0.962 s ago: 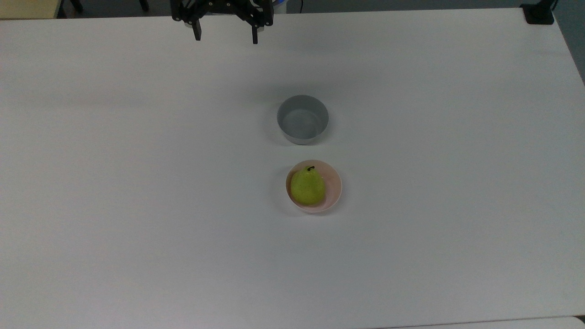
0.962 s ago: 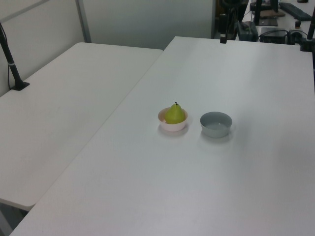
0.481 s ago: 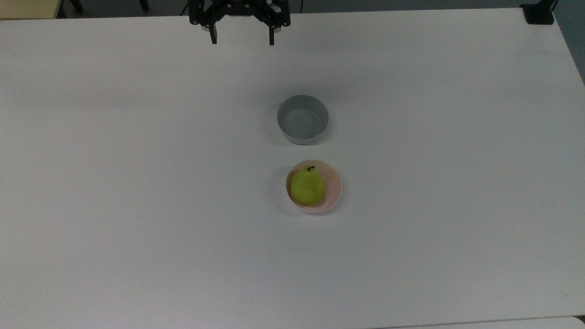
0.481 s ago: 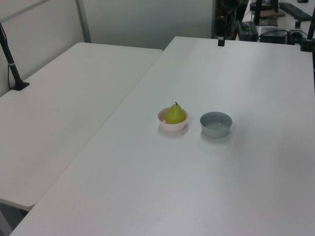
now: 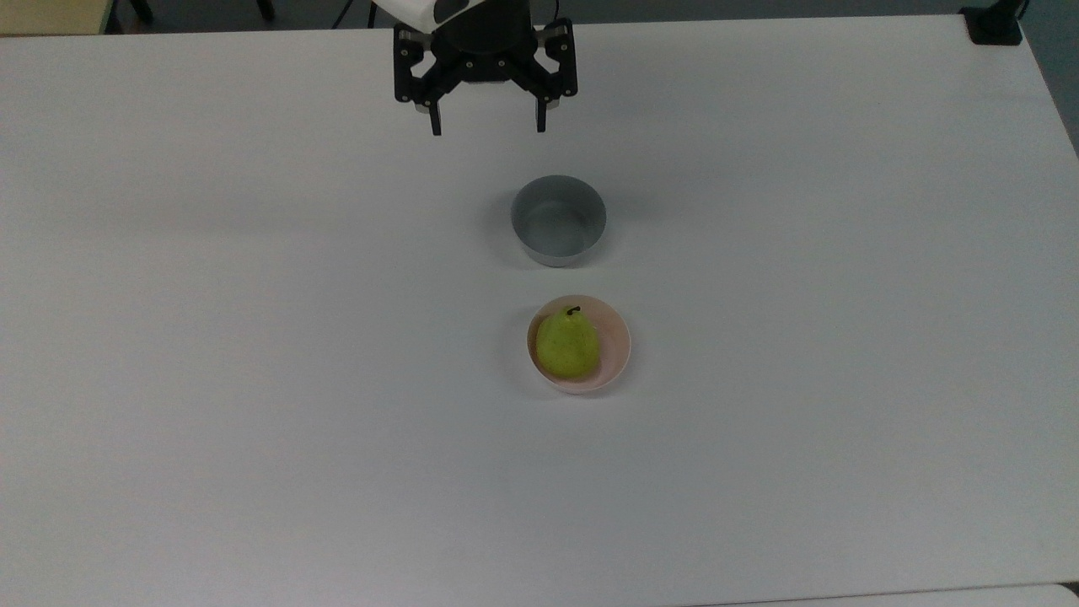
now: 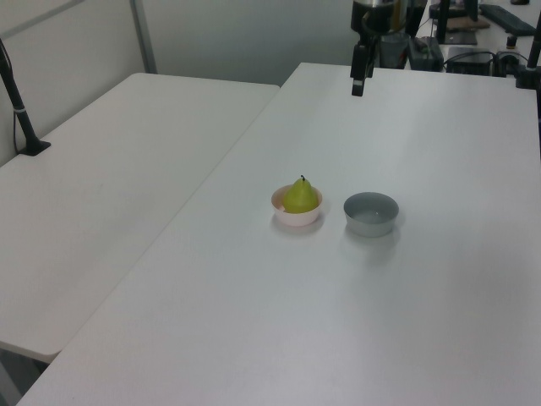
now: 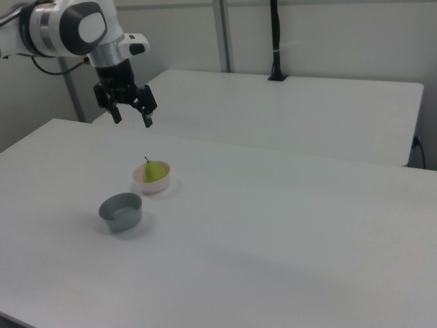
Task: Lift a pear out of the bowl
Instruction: 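Move the open gripper over the pink bowl and lower toward the pear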
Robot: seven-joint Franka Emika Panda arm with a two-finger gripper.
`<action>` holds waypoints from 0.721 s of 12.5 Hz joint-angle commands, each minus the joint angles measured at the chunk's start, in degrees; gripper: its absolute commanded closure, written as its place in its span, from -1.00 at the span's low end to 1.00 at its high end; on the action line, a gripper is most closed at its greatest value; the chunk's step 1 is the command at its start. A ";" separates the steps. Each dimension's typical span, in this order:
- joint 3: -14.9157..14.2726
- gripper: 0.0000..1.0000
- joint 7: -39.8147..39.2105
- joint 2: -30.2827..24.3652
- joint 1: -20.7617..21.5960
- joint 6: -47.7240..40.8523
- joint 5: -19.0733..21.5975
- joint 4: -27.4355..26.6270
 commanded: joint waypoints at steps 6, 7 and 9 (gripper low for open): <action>-0.55 -1.00 -0.47 5.14 2.40 9.07 -0.35 -1.10; -0.55 -1.00 -0.47 6.19 3.18 10.04 -1.05 -1.19; -0.46 -1.00 -0.38 7.95 3.54 10.84 -2.63 -1.19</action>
